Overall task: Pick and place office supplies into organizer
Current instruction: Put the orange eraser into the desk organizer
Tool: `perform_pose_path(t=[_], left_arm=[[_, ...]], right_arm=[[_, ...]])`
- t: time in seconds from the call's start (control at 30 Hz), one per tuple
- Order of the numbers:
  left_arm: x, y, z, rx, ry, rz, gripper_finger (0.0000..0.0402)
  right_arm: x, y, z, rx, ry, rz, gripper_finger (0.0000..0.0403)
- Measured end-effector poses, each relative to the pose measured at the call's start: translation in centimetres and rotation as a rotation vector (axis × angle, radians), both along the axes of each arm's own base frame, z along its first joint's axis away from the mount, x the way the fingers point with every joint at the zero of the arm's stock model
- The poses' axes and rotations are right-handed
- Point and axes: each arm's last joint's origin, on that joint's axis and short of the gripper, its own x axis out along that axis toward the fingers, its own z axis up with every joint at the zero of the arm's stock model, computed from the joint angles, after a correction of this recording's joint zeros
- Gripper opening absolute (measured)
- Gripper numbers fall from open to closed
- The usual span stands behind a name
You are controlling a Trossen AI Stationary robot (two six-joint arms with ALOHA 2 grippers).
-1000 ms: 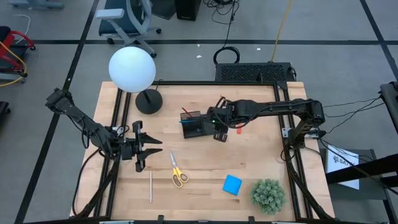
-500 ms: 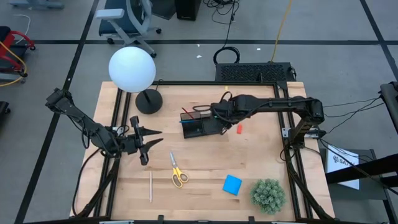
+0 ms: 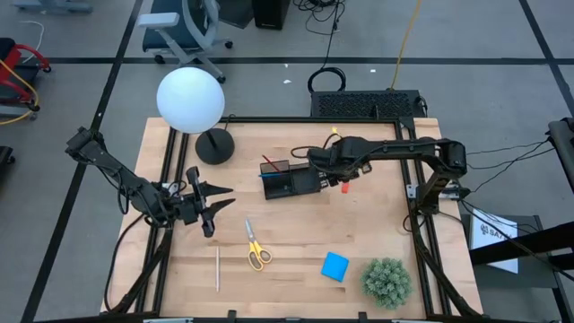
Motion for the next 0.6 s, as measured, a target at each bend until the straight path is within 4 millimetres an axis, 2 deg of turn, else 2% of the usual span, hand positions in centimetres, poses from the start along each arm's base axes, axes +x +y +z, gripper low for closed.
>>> perform_pose_path(t=[0.13,0.27,0.47,0.6], left_arm=[[0.0,0.0,-0.1,-0.008,0.003,-0.001,0.0124],[0.0,0.0,-0.4,-0.011,0.026,-0.003,0.0124],[0.1,-0.1,-1.0,0.022,0.082,-0.003,0.0124],[0.1,-0.1,-1.4,0.039,0.115,-0.003,0.0124]], right_arm=[[-1.1,-0.5,-2.5,0.111,0.031,-0.121,0.0141],[-1.2,-0.8,-4.4,0.157,-0.036,-0.192,0.0141],[-0.6,-0.9,-5.9,0.138,-0.155,-0.3,0.0141],[-0.8,-1.0,-6.1,0.113,-0.148,-0.317,0.0141]])
